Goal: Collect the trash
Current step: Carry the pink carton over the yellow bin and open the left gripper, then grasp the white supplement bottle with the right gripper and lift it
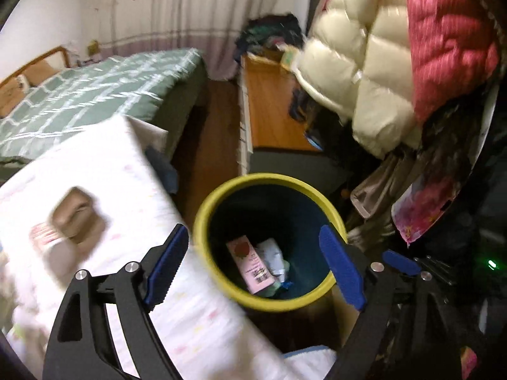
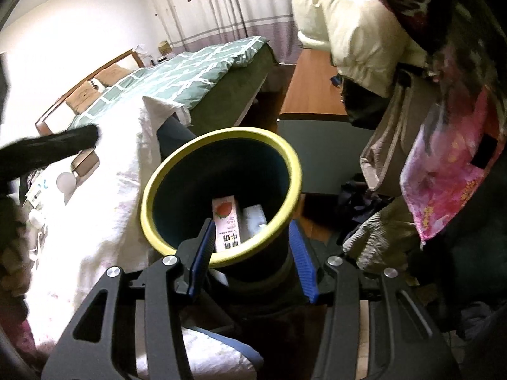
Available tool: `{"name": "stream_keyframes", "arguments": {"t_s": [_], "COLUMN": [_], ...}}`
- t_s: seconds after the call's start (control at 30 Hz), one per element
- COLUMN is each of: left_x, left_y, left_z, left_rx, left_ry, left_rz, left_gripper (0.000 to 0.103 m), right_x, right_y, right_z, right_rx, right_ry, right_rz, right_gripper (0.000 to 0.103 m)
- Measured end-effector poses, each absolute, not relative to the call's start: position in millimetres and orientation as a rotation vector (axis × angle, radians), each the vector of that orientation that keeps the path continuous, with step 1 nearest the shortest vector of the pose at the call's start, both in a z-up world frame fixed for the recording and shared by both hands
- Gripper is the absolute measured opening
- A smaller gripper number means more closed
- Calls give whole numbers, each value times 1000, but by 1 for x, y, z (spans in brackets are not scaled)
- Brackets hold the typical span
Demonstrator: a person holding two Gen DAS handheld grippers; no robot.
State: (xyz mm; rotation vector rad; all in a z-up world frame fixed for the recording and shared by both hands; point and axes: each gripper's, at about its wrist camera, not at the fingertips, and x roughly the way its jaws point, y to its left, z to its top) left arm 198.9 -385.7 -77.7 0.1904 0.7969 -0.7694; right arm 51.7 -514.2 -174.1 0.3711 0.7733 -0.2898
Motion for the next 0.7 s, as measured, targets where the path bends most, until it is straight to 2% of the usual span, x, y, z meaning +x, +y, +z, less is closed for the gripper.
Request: {"name": "stream_keyframes", "arguments": {"t_s": [0.43, 0.7], "left_x": [151, 147], "left_y": [-133, -67], "left_z": [-45, -66], "left_rx": [45, -43], "left_ry": [684, 728], "left_rz": [-326, -253], "left_gripper": [91, 92], "right_x": [143, 221], "right_y": [-405, -333], "right_z": [-162, -150], "right_rx": [233, 119], "right_ry": [810, 802], "right_rz": [33, 141], "right_gripper": [47, 47]}}
